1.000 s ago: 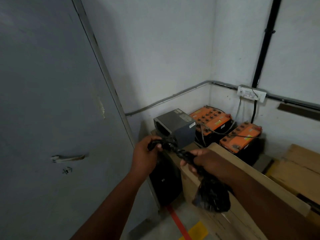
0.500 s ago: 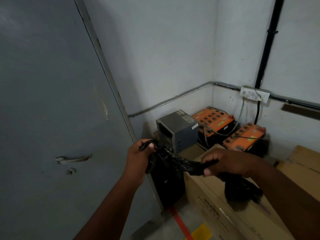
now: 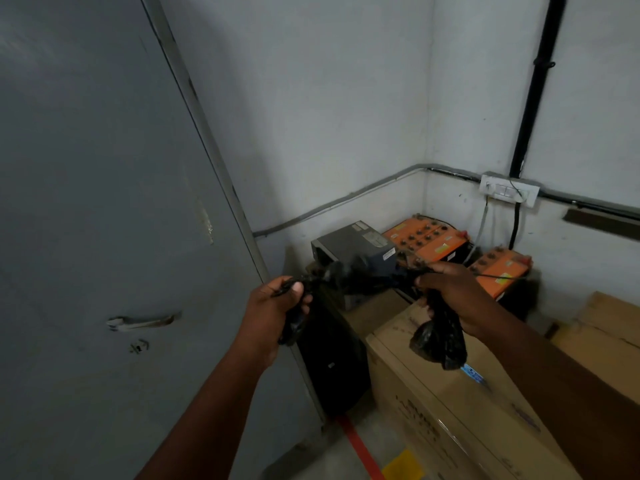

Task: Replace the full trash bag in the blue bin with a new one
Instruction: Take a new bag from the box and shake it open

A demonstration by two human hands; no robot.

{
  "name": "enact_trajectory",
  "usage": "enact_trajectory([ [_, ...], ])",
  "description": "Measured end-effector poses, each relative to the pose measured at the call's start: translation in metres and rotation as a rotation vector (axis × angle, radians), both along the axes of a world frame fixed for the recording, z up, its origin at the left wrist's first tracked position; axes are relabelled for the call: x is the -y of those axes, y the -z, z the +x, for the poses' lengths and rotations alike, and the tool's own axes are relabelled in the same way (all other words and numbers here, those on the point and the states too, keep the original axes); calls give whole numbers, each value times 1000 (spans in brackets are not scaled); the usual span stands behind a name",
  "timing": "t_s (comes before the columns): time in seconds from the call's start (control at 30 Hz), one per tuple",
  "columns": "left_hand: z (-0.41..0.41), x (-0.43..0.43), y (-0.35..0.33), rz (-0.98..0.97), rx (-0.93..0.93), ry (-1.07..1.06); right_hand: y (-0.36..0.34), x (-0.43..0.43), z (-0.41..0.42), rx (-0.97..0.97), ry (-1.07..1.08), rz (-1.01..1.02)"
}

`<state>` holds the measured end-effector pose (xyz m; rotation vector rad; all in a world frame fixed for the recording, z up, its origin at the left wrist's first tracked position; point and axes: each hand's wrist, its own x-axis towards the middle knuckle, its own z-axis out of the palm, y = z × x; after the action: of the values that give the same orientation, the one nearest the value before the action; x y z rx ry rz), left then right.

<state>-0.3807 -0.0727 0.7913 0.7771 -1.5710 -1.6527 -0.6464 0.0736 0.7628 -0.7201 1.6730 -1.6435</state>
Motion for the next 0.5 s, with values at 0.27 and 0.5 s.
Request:
enact_trajectory([
  [0.27,18,27,7,137,-65,-348,5,-33,-51,650,235,-301],
  [0.5,17,39,26,73,114,-348,1,-32,-58,560,251,-297],
])
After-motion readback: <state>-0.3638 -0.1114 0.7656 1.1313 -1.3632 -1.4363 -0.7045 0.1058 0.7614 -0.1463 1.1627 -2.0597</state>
